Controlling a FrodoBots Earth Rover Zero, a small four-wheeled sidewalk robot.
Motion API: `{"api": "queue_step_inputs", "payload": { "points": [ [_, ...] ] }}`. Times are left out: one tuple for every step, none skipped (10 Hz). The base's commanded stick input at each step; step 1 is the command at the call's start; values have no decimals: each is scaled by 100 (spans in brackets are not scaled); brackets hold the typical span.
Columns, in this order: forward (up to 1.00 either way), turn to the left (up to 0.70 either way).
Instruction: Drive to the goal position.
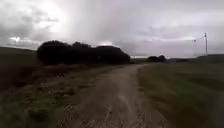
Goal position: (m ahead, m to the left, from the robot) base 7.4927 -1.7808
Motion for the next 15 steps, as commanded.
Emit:
{"api": "queue_step_inputs", "payload": {
  "points": [
    [100, -39],
    [100, -36],
    [100, -33],
    [100, 0],
    [100, 0],
    [100, 0],
    [100, 0],
    [100, 0],
    [100, 0],
    [100, 0],
    [100, 0],
    [100, 0],
    [100, 0],
    [100, 0],
    [100, 0]
  ]
}}
